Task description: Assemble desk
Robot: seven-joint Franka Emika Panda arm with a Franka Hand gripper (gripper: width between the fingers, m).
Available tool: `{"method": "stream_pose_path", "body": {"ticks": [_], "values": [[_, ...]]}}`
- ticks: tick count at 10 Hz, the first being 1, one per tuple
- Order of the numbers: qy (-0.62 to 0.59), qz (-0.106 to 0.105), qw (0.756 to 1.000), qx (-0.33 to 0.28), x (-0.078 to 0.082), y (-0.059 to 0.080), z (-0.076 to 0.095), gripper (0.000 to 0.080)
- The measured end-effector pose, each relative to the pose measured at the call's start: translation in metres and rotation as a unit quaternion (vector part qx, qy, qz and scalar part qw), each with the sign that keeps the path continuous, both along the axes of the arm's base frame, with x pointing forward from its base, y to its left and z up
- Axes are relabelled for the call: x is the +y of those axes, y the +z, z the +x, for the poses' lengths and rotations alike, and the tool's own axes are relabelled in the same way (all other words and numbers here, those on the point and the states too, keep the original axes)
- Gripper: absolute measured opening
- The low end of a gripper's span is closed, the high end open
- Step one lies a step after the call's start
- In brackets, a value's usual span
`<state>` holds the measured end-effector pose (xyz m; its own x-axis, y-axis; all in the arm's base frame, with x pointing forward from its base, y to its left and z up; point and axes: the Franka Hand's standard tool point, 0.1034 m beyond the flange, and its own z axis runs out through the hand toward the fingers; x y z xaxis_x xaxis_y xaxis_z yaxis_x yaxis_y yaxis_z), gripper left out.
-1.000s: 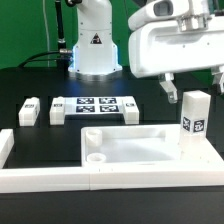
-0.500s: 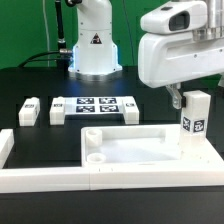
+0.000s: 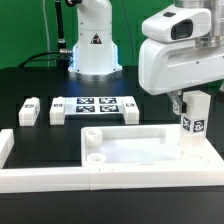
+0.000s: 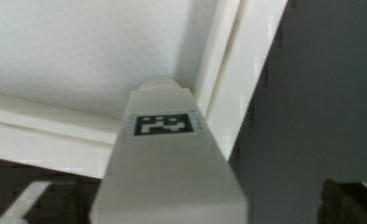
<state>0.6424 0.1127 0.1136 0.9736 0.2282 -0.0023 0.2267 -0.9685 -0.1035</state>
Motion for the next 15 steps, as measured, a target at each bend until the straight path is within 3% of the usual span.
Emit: {"method": "stream_pose_path", "body": {"ticks": [2, 3, 4, 7, 9, 14, 15], "values": [[0.0, 0.0, 1.0, 0.0, -0.0001, 0.0, 0.0, 0.039], [-0.051, -0.002, 0.999, 0.005, -0.0023, -0.0002, 0.0003, 0.039], [-0.087, -0.004, 0.996, 0.009, -0.0039, -0.0007, 0.0003, 0.0304], [-0.199, -0.007, 0.98, 0.019, -0.0044, -0.0016, 0.0, 0.0303], [-0.336, -0.011, 0.941, 0.027, -0.0038, -0.0022, 0.0, 0.0303], [-0.613, 0.037, 0.786, 0.071, 0.0001, -0.004, 0.0042, 0.0303], [-0.635, 0.036, 0.768, 0.076, 0.0012, -0.0039, 0.004, 0.0303]]}}
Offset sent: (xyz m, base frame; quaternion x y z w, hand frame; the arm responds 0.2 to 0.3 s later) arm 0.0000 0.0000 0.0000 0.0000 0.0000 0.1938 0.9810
